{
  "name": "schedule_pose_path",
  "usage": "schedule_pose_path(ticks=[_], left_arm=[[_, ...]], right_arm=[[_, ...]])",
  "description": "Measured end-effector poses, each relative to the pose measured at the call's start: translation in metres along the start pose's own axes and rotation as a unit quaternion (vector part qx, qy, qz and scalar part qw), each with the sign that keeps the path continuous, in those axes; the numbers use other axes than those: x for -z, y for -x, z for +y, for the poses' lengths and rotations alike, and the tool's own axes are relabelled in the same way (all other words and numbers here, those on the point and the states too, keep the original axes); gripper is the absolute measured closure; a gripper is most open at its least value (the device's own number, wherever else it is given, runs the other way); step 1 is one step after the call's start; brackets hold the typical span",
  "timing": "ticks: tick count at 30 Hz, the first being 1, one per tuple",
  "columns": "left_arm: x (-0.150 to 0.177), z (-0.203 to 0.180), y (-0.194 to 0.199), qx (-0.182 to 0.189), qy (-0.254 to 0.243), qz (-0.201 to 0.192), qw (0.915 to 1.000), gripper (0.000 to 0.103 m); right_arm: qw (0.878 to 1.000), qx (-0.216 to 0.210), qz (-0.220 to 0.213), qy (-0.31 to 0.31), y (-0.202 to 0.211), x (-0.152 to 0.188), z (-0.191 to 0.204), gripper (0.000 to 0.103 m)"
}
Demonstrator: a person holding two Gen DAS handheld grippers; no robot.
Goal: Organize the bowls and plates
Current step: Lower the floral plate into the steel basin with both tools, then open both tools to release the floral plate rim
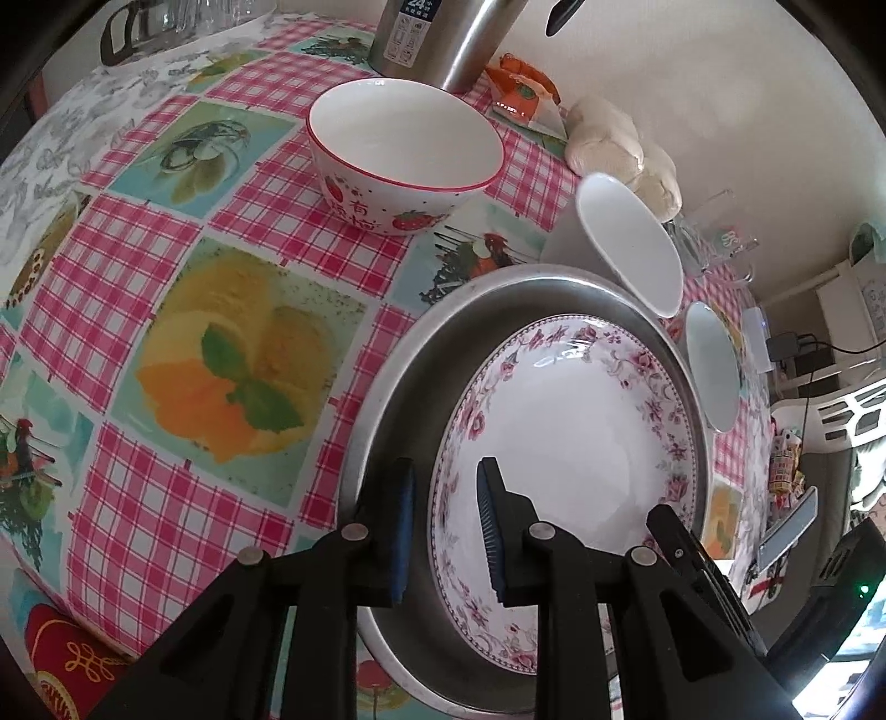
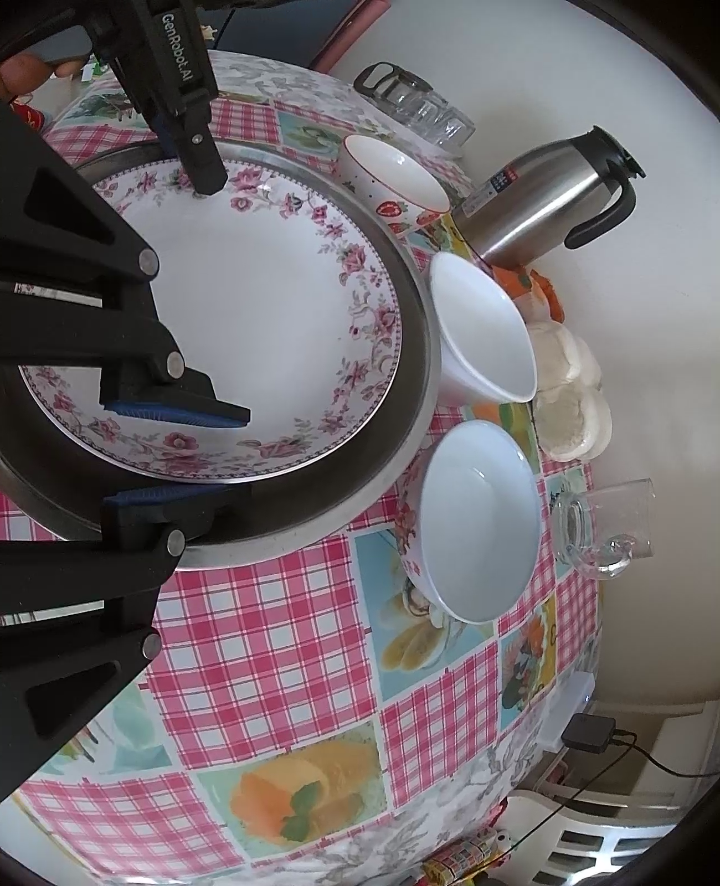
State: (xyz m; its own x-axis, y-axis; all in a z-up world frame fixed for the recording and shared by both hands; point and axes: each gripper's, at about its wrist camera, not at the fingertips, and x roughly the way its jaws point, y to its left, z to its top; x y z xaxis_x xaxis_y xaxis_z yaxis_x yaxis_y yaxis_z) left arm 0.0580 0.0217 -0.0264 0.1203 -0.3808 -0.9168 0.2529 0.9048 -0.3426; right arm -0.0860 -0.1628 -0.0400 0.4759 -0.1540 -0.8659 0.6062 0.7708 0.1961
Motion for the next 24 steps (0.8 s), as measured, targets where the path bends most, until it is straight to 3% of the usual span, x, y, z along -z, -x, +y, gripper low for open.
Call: schedule_pose_path(ticks=[10,20,22,24], left_arm=[[-0.004,-0.003,0.007,-0.006,-0.003,-0.011,0.9999,0.080],[-0.001,-0.015,0.032,-0.027,-0.036,-0.061,0.9971,0.078],[0.001,-0.022,0.034,-0.032,-0.054,-0.068,0.9957,0.070],[0.000,-0.028,0.034,-0.036,-0.067,-0.071,0.9946,0.049]], right_arm=[[1.000,-0.002,0.000,0.006,-0.001,0.000,0.001,0.081],[0.999,0.013,-0.040,0.009,0.013,-0.004,-0.002,0.081],[0.999,0.011,-0.048,0.005,0.016,-0.004,-0.004,0.081],[0.999,0.007,-0.052,0.007,0.018,-0.005,-0.004,0.077]])
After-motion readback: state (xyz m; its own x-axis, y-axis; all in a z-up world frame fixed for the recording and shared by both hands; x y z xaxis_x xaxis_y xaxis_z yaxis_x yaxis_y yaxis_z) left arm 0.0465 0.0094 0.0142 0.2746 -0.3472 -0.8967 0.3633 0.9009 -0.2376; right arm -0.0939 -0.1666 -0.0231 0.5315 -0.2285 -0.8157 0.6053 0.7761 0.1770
